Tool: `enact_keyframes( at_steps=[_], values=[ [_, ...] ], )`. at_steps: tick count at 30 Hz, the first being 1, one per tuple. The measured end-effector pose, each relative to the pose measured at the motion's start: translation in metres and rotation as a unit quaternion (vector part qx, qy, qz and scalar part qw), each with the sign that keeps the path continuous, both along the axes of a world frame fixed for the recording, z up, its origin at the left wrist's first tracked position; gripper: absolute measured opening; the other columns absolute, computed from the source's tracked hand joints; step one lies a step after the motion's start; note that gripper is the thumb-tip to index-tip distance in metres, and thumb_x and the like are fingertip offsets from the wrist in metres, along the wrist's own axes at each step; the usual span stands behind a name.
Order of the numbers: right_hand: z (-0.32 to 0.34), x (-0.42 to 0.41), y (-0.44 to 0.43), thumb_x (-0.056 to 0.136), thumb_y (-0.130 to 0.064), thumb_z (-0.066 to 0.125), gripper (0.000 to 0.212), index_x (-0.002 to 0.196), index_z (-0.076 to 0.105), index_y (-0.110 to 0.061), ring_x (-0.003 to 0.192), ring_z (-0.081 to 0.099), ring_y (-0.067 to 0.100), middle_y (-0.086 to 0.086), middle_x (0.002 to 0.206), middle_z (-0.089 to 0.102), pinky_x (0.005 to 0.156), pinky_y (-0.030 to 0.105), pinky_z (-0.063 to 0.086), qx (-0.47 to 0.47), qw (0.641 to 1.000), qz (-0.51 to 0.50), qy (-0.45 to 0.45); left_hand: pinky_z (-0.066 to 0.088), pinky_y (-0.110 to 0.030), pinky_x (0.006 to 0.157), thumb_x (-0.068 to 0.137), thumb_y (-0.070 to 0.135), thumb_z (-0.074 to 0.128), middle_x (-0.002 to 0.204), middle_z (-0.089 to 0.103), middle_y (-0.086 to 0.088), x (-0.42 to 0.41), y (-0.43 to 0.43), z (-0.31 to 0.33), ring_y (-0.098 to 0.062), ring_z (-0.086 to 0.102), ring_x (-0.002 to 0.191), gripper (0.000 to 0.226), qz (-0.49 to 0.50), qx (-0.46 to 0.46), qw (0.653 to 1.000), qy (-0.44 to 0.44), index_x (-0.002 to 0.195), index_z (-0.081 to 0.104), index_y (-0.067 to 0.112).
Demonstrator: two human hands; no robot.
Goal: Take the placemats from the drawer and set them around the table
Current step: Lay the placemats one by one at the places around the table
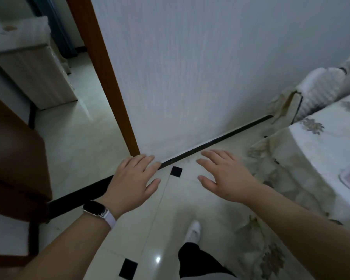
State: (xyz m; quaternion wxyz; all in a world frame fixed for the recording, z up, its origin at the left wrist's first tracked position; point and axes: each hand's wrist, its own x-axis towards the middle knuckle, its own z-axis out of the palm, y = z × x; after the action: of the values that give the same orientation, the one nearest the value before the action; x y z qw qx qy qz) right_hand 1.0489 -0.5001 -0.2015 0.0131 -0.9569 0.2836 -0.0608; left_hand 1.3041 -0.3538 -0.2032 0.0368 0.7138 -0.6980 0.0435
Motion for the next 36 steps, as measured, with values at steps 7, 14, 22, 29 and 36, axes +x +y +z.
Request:
enact_keyframes(
  at_steps=[7, 14, 22, 29, 36],
  values=[
    [-0.004, 0.052, -0.107, 0.093, -0.052, 0.043, 0.048, 0.129, 0.057, -0.022, 0.129, 0.046, 0.023, 0.004, 0.138, 0.054, 0.109, 0.04, 0.032, 0.037, 0.999, -0.005, -0.036, 0.031, -0.039, 0.102, 0.094, 0.051, 0.038, 0.134, 0.058, -0.003, 0.042, -0.125, 0.015, -0.024, 0.049, 0.125, 0.05, -0.012, 0.028, 0.999, -0.028, 0.128, 0.06, 0.022],
    [0.012, 0.031, -0.225, 0.093, -0.052, 0.041, 0.051, 0.129, 0.058, -0.02, 0.127, 0.049, 0.025, 0.006, 0.137, 0.055, 0.108, 0.043, 0.035, 0.028, 0.996, -0.064, -0.051, 0.036, -0.041, 0.101, 0.093, 0.049, 0.039, 0.134, 0.058, -0.005, 0.036, -0.264, 0.038, -0.024, 0.05, 0.124, 0.051, -0.065, -0.004, 0.997, -0.029, 0.129, 0.06, 0.019],
    [0.016, -0.019, -0.299, 0.092, -0.056, 0.037, 0.055, 0.131, 0.055, -0.023, 0.128, 0.048, 0.023, 0.003, 0.138, 0.054, 0.108, 0.041, 0.033, 0.025, 0.983, -0.182, -0.011, 0.027, -0.036, 0.102, 0.094, 0.049, 0.039, 0.134, 0.059, -0.006, 0.016, -0.39, 0.026, -0.025, 0.052, 0.123, 0.051, -0.152, -0.013, 0.988, -0.006, 0.129, 0.061, 0.019],
    [0.001, -0.028, -0.375, 0.09, -0.058, 0.035, 0.056, 0.129, 0.056, -0.024, 0.126, 0.049, 0.025, 0.003, 0.136, 0.055, 0.105, 0.04, 0.035, 0.028, 0.961, -0.274, 0.01, 0.031, -0.038, 0.1, 0.093, 0.047, 0.043, 0.13, 0.06, -0.007, 0.012, -0.513, 0.002, -0.026, 0.053, 0.12, 0.049, -0.246, -0.039, 0.968, 0.034, 0.125, 0.063, 0.016],
    [0.014, -0.009, -0.475, 0.088, -0.058, 0.037, 0.056, 0.129, 0.056, -0.024, 0.126, 0.05, 0.025, 0.002, 0.137, 0.055, 0.105, 0.041, 0.036, 0.013, 0.934, -0.357, 0.015, 0.034, -0.04, 0.1, 0.092, 0.047, 0.043, 0.128, 0.062, -0.007, 0.026, -0.668, 0.001, -0.025, 0.054, 0.119, 0.048, -0.308, -0.058, 0.947, 0.063, 0.124, 0.063, 0.018]
  ],
)
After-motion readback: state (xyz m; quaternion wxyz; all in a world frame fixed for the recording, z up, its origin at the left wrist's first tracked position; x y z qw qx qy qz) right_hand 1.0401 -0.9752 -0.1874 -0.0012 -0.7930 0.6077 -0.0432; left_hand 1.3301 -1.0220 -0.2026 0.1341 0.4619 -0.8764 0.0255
